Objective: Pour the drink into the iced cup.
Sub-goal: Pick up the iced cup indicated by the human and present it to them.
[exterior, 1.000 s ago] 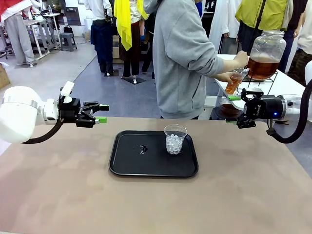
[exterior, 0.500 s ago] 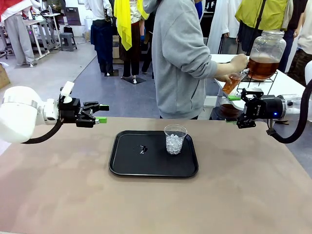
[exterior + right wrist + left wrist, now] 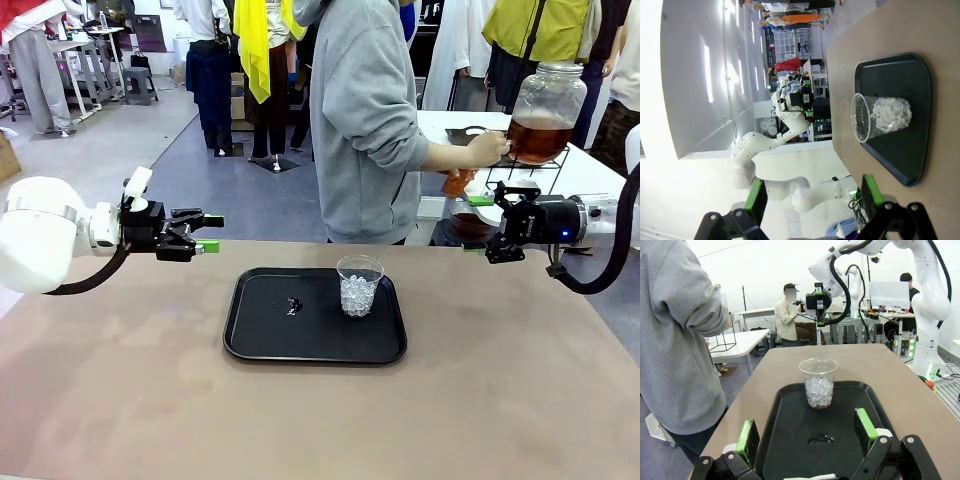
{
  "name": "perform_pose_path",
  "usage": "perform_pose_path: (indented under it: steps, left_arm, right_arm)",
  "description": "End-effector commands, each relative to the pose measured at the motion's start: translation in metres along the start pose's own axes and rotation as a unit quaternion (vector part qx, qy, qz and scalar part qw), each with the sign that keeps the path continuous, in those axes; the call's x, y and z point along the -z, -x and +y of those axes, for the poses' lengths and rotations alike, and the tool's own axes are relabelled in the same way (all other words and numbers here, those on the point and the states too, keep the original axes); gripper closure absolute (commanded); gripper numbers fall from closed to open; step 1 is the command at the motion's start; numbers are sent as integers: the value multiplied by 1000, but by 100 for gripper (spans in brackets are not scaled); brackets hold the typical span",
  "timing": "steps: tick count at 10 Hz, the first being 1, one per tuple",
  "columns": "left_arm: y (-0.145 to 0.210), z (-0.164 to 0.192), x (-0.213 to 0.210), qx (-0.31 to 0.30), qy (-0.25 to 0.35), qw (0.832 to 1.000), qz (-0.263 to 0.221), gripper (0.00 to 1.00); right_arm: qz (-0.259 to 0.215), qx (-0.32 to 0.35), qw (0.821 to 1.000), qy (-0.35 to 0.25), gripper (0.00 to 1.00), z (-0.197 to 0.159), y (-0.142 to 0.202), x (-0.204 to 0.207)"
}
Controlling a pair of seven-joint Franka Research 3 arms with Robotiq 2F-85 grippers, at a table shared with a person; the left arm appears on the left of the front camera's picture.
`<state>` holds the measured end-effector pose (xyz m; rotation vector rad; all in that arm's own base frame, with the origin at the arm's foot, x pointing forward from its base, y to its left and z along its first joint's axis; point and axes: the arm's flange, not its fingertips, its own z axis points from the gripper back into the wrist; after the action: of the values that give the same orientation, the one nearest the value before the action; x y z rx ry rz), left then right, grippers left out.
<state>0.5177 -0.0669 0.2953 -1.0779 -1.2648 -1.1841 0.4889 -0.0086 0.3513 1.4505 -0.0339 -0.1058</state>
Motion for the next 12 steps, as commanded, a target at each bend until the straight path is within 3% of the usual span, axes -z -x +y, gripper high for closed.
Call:
perform_pose_path:
  steps: [1, 12]
  left_arm:
    - [-1, 0, 1, 0, 2, 1000, -3, 0]
    - [-1, 0, 1, 0, 2, 1000, -3, 0]
  right_arm:
    - [-2, -2, 1000, 2, 0, 1, -1, 0]
    - [-2, -2, 1000, 2, 0, 1, -1, 0]
